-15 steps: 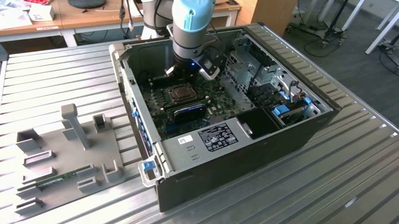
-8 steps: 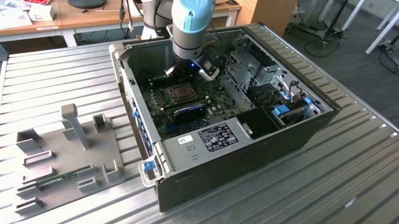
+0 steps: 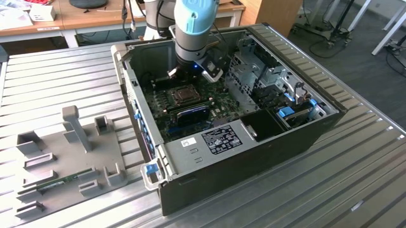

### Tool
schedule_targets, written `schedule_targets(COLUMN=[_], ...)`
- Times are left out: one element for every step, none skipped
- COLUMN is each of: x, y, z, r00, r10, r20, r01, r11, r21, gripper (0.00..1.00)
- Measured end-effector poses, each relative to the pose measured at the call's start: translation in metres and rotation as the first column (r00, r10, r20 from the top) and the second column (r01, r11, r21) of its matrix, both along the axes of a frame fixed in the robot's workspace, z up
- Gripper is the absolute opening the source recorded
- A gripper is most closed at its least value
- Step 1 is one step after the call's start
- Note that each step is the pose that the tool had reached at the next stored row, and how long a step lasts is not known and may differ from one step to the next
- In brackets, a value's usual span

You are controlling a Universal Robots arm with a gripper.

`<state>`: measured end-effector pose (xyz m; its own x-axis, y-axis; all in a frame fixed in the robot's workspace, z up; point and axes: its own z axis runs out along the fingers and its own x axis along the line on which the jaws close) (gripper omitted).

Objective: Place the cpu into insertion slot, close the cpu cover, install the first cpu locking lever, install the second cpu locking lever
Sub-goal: 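Install the first cpu locking lever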

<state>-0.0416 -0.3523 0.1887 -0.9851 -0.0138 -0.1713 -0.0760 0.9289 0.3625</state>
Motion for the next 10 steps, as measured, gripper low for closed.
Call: schedule_targets(x=[-0.0002, -0.0004, -0.0006, -0.0008, -0.0010, -0.0011, -0.0012, -0.0013, -0.0013, -0.0013], y=[0.0000, -0.0001, -0.0001, -0.0001, -0.0001, -0.0002, -0.0004, -0.0007, -0.0012, -0.0017], z=[0.0000, 0.0000, -0.0001, -0.0001, -0.0001, -0.0001, -0.0002, -0.0002, -0.0002, -0.0003], r00=[1.0000, 1.0000, 1.0000, 1.0000, 1.0000, 1.0000, 1.0000, 1.0000, 1.0000, 1.0000], r10=[0.000, 0.000, 0.000, 0.000, 0.000, 0.000, 0.000, 0.000, 0.000, 0.000], r20=[0.0000, 0.0000, 0.0000, 0.0000, 0.0000, 0.0000, 0.0000, -0.0001, -0.0001, 0.0000], r01=[0.000, 0.000, 0.000, 0.000, 0.000, 0.000, 0.000, 0.000, 0.000, 0.000], r11=[1.0000, 1.0000, 1.0000, 1.0000, 1.0000, 1.0000, 1.0000, 1.0000, 1.0000, 1.0000], r21=[0.0000, -0.0001, 0.0000, 0.0000, 0.0000, 0.0000, 0.0000, 0.0000, -0.0001, 0.0000], gripper=[0.11, 0.11, 0.11, 0.11, 0.11, 0.11, 0.11, 0.11, 0.11, 0.11])
